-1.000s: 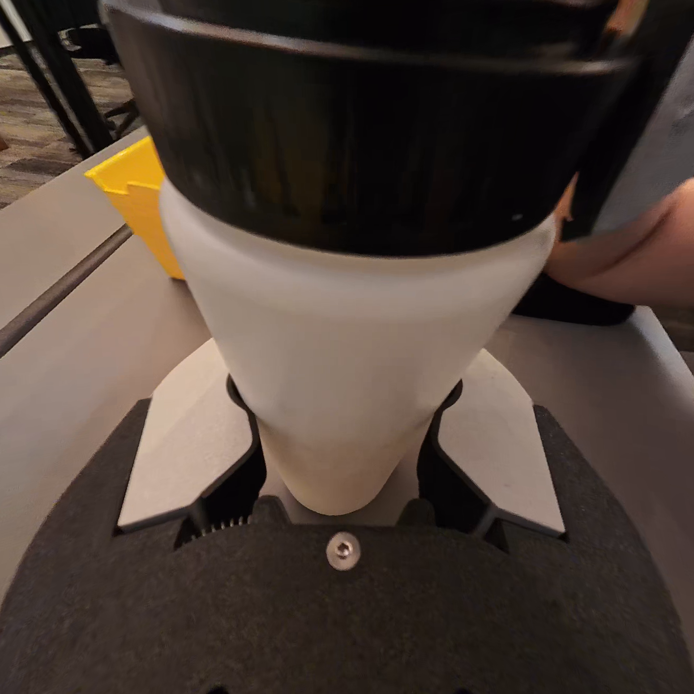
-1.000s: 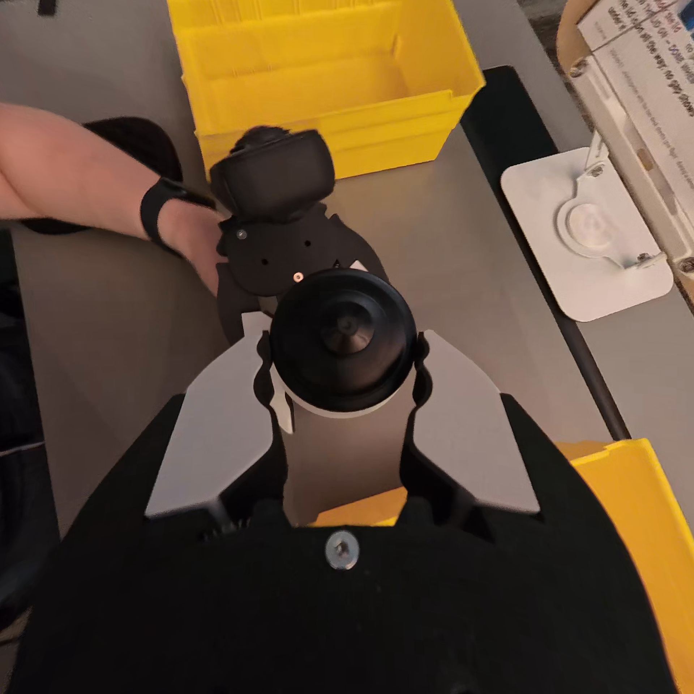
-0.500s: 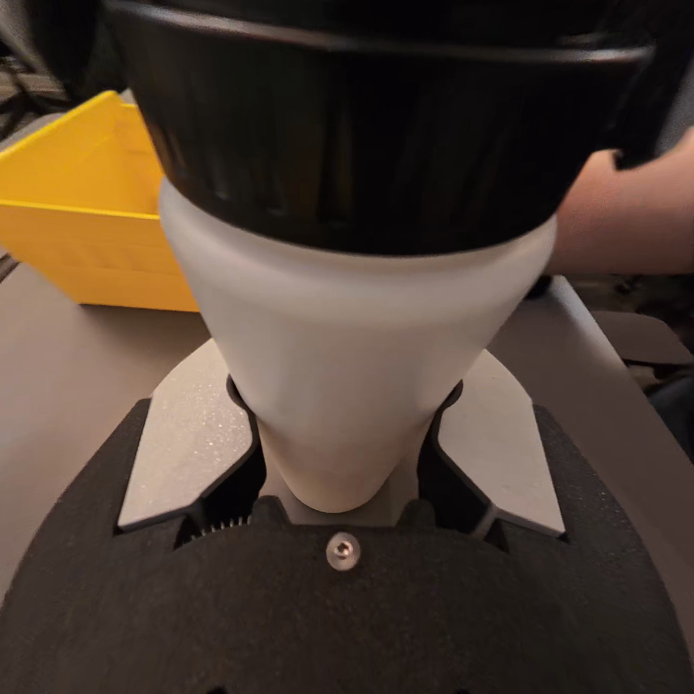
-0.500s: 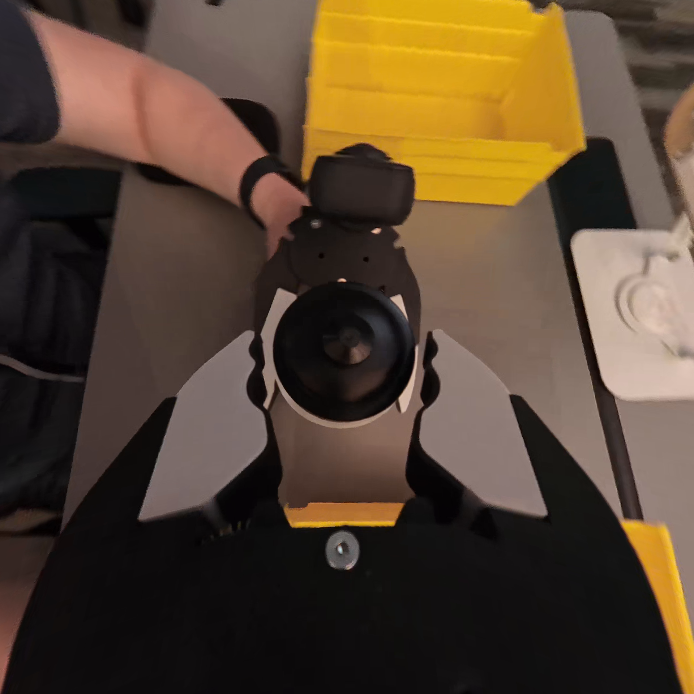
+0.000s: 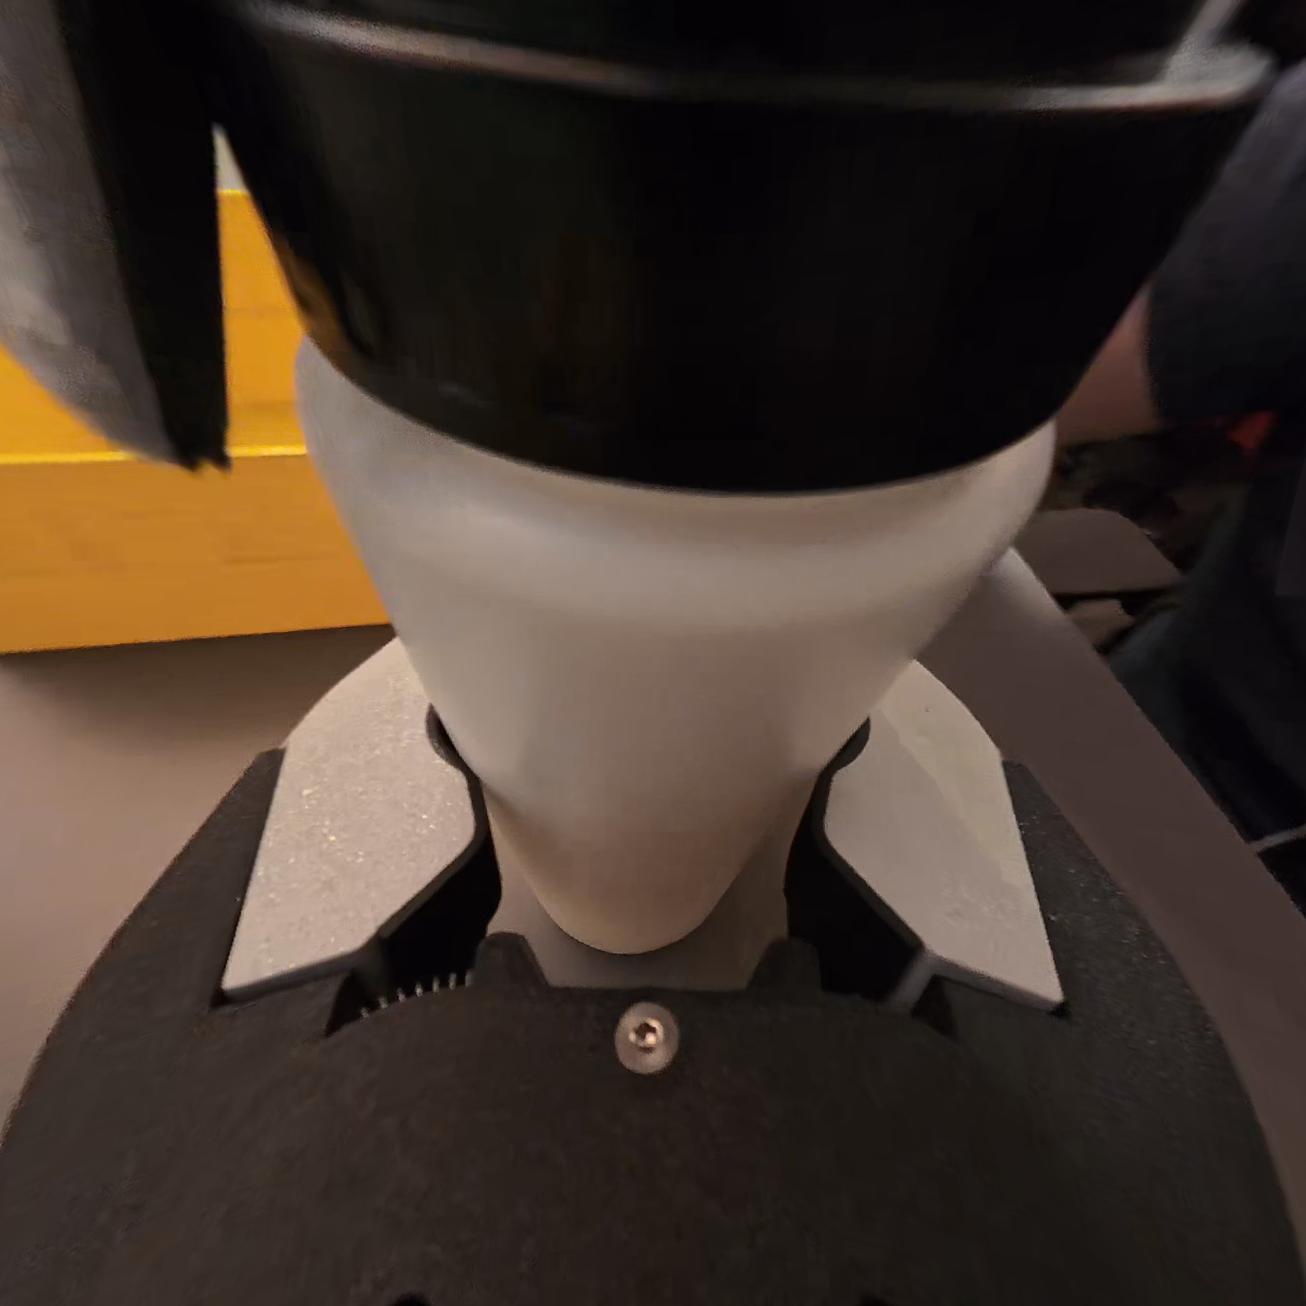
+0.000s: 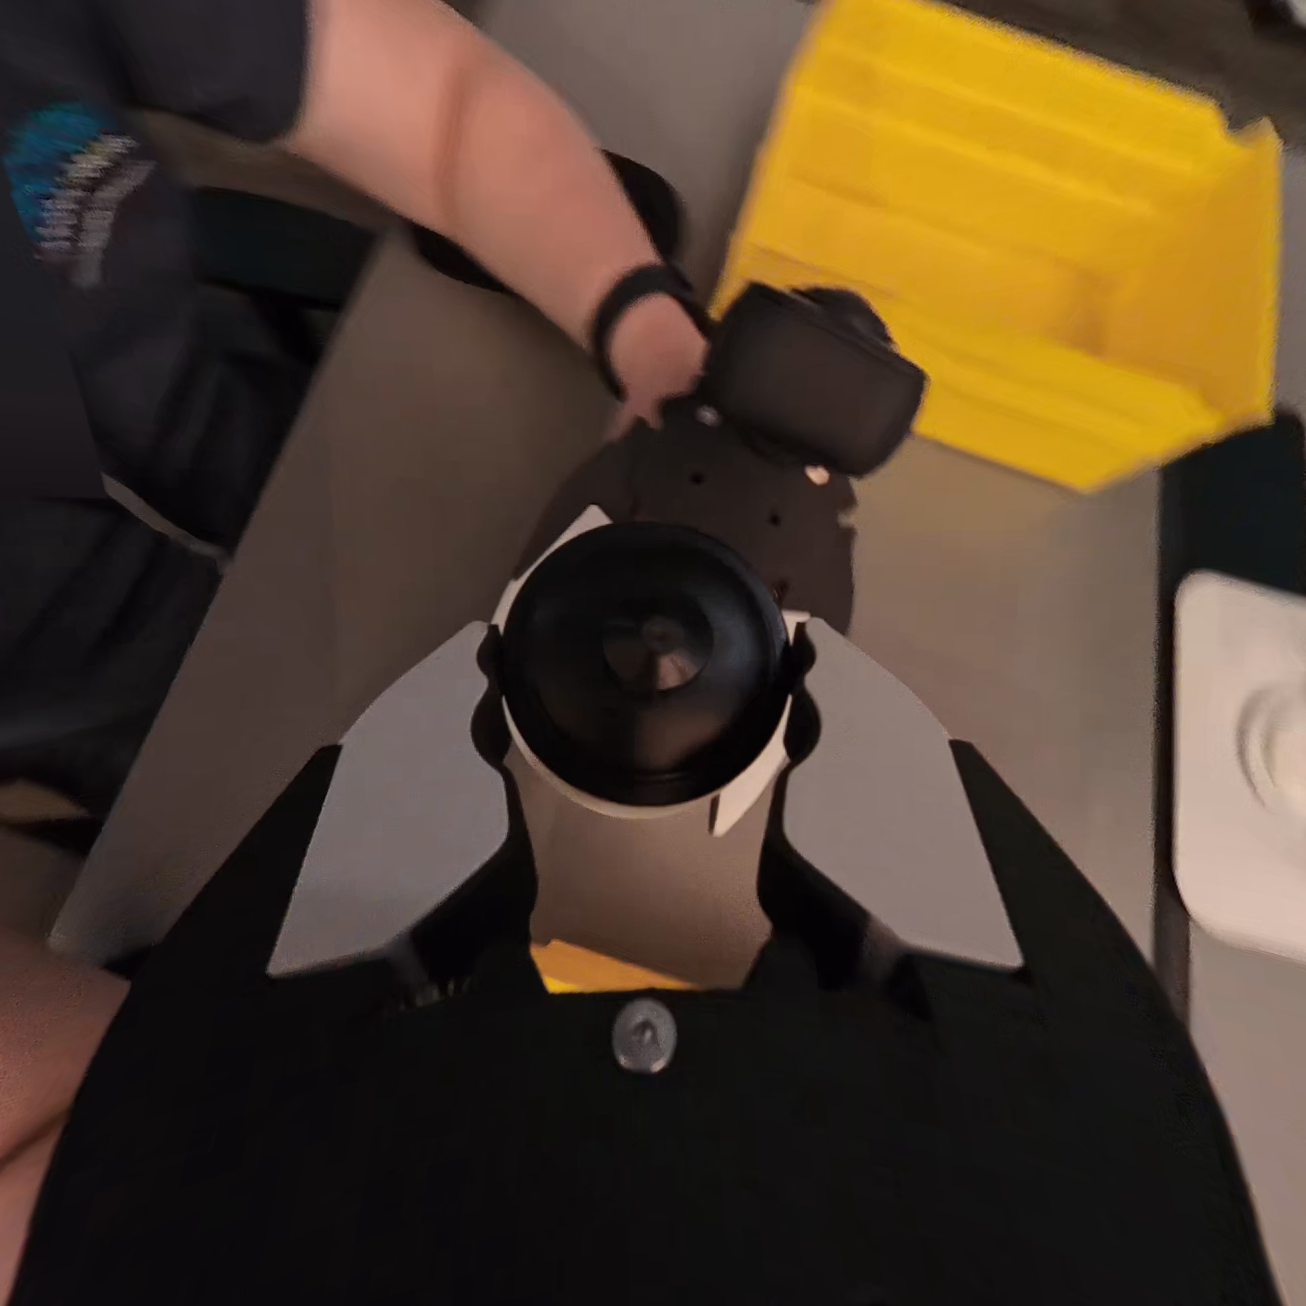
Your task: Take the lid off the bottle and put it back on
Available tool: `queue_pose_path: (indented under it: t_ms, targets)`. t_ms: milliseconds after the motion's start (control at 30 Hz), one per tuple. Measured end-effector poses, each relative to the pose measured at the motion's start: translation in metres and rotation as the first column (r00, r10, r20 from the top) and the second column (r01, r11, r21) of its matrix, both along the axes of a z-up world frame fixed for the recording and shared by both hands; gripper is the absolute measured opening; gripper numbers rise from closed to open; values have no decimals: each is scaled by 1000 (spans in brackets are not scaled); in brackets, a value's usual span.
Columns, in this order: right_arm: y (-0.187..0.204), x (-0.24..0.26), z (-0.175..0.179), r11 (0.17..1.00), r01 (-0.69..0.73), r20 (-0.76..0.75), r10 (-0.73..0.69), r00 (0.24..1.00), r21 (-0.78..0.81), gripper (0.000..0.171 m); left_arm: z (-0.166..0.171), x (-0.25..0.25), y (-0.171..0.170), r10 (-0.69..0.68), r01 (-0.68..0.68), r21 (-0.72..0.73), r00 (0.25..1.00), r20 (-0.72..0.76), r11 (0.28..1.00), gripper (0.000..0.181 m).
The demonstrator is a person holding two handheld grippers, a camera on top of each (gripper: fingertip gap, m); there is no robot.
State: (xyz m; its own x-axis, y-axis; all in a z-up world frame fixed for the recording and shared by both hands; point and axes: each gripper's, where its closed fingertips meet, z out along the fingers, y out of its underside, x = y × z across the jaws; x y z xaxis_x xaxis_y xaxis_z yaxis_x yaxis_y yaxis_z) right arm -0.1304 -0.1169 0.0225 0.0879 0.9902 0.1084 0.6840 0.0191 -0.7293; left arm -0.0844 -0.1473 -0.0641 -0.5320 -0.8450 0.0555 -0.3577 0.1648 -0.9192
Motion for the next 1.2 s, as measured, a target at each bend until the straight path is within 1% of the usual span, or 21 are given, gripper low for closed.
queue_pose_path:
  t_ms: [33,67,133,167,267,333,367,433,500,533,600,633,700,767,800,867,933,1000,1033,1100,1200]
  targets:
    - [-7,-2,1,997,-70,-40,70,997,-17,78,0,-2,-6,-29,29,-9,1000,-5,1000,103]
    - [-11,-3,0,994,-96,-59,93,994,-49,78,0,-2,-7,-33,33,-17,999,-6,999,103]
    - [-7,-3,-1,992,-73,-66,66,996,-100,78,1,0,-2,-2,1,-27,1000,-4,1000,103]
    - [-2,-2,-2,994,-27,-54,22,998,-103,79,1,3,6,46,-46,-18,999,-2,999,103]
    - [25,3,-1,982,181,-5,-181,983,-45,86,0,11,35,208,-208,3,978,3,978,103]
    - [36,4,2,954,300,10,-300,954,-16,88,1,12,49,285,-285,5,958,4,958,103]
    - [43,7,3,927,375,25,-375,927,-3,85,1,13,54,316,-316,6,949,3,949,103]
    - [51,8,4,872,489,27,-489,872,-27,81,0,13,58,340,-340,9,941,-2,941,103]
    - [53,8,4,849,526,26,-525,851,-48,78,0,13,57,338,-338,16,941,-4,941,103]
    - [51,8,4,859,511,29,-510,860,-40,78,0,13,54,322,-322,23,947,-4,946,102]
    - [40,6,4,904,425,42,-423,905,-41,78,-1,10,39,226,-226,18,974,-13,974,102]
    - [31,3,4,935,353,46,-351,935,-45,77,-1,7,28,160,-160,12,987,-14,987,102]
    - [7,-3,5,991,134,30,-134,991,-12,78,-1,2,7,44,-44,28,999,-4,999,102]
    - [-13,-9,6,999,-41,-15,41,999,-5,78,-1,-4,-11,-56,56,17,998,-10,998,102]
    - [-19,-11,6,996,-87,-30,87,996,-17,77,-1,-6,-16,-84,84,4,996,-13,996,102]
    - [-20,-12,6,995,-97,-41,96,995,-33,78,-1,-5,-15,-72,72,-3,997,-13,997,102]
    - [-8,-10,6,1000,-3,-26,2,1000,-21,79,-1,2,-1,19,-18,7,1000,-11,1000,102]
    - [9,-6,8,990,138,-9,-138,990,3,90,0,7,16,110,-110,6,994,-6,994,102]
    - [16,-4,9,980,200,1,-200,980,21,91,0,8,23,141,-141,-2,990,-6,990,102]
    - [27,0,12,946,321,18,-322,946,49,91,0,10,35,201,-201,-8,980,-4,979,102]
    - [39,9,10,859,512,49,-512,858,17,86,0,11,49,275,-275,0,961,-8,962,103]
